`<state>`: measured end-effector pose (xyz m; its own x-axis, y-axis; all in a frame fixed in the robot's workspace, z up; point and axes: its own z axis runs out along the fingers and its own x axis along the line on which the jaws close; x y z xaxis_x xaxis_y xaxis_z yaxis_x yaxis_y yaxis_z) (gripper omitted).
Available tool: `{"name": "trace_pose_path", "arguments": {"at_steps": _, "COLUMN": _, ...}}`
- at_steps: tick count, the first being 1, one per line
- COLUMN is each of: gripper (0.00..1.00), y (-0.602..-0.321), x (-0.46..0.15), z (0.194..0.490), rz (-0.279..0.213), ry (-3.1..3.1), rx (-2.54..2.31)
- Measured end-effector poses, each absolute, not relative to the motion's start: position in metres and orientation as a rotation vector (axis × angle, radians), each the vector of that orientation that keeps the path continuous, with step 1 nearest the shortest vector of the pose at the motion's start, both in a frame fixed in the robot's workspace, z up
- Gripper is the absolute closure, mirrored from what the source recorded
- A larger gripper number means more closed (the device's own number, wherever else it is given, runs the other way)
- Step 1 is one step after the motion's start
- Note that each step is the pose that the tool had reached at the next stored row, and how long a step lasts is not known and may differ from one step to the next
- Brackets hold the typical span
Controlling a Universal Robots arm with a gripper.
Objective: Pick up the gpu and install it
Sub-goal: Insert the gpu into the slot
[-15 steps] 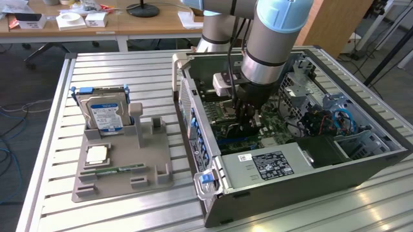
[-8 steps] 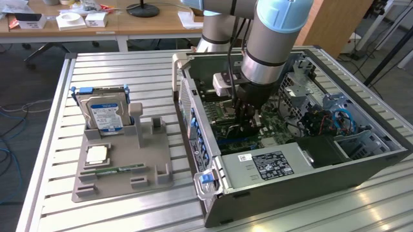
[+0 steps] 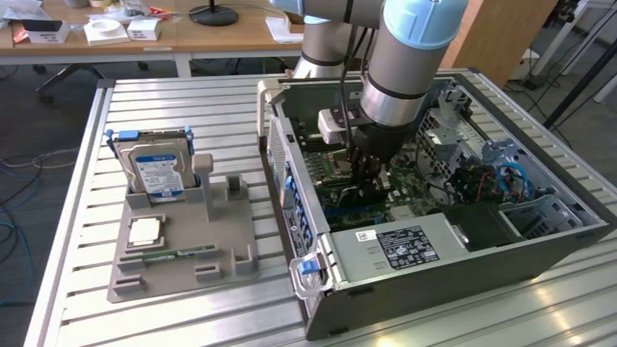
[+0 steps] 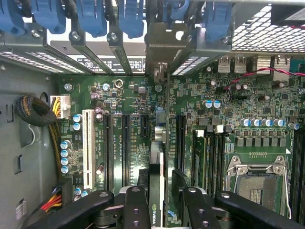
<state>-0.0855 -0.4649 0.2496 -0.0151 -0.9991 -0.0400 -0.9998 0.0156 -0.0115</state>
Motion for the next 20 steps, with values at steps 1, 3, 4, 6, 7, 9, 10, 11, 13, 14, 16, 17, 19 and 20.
{"name": "trace_pose_path", "arguments": {"at_steps": 1, "gripper": 0.66, "y": -0.465, "x": -0.086, "z": 0.25, "rz": 0.031, "ry": 2.212, "rx": -2.178}}
{"name": "trace_pose_path", "arguments": {"at_steps": 3, "gripper": 0.66, "y": -0.465, "x": -0.086, "z": 0.25, "rz": 0.031, "ry": 2.212, "rx": -2.179}}
{"name": "trace_pose_path", "arguments": {"at_steps": 4, "gripper": 0.66, "y": -0.465, "x": -0.086, "z": 0.25, "rz": 0.031, "ry": 2.212, "rx": -2.178}}
{"name": "trace_pose_path", "arguments": {"at_steps": 6, "gripper": 0.66, "y": -0.465, "x": -0.086, "z": 0.251, "rz": 0.031, "ry": 2.212, "rx": -2.179}}
{"name": "trace_pose_path", "arguments": {"at_steps": 7, "gripper": 0.66, "y": -0.465, "x": -0.086, "z": 0.253, "rz": 0.031, "ry": 2.212, "rx": -2.179}}
{"name": "trace_pose_path", "arguments": {"at_steps": 9, "gripper": 0.66, "y": -0.465, "x": -0.086, "z": 0.256, "rz": 0.031, "ry": 2.212, "rx": -2.178}}
{"name": "trace_pose_path", "arguments": {"at_steps": 10, "gripper": 0.66, "y": -0.465, "x": -0.086, "z": 0.258, "rz": 0.031, "ry": 2.212, "rx": -2.179}}
{"name": "trace_pose_path", "arguments": {"at_steps": 11, "gripper": 0.66, "y": -0.465, "x": -0.086, "z": 0.26, "rz": 0.031, "ry": 2.212, "rx": -2.179}}
{"name": "trace_pose_path", "arguments": {"at_steps": 13, "gripper": 0.66, "y": -0.465, "x": -0.086, "z": 0.265, "rz": 0.031, "ry": 2.212, "rx": -2.178}}
{"name": "trace_pose_path", "arguments": {"at_steps": 14, "gripper": 0.66, "y": -0.465, "x": -0.086, "z": 0.268, "rz": 0.031, "ry": 2.212, "rx": -2.178}}
{"name": "trace_pose_path", "arguments": {"at_steps": 16, "gripper": 0.66, "y": -0.465, "x": -0.086, "z": 0.275, "rz": 0.031, "ry": 2.212, "rx": -2.178}}
{"name": "trace_pose_path", "arguments": {"at_steps": 17, "gripper": 0.66, "y": -0.465, "x": -0.086, "z": 0.279, "rz": 0.031, "ry": 2.212, "rx": -2.179}}
{"name": "trace_pose_path", "arguments": {"at_steps": 19, "gripper": 0.66, "y": -0.465, "x": -0.086, "z": 0.286, "rz": 0.031, "ry": 2.212, "rx": -2.179}}
{"name": "trace_pose_path", "arguments": {"at_steps": 20, "gripper": 0.66, "y": -0.465, "x": -0.086, "z": 0.29, "rz": 0.031, "ry": 2.212, "rx": -2.179}}
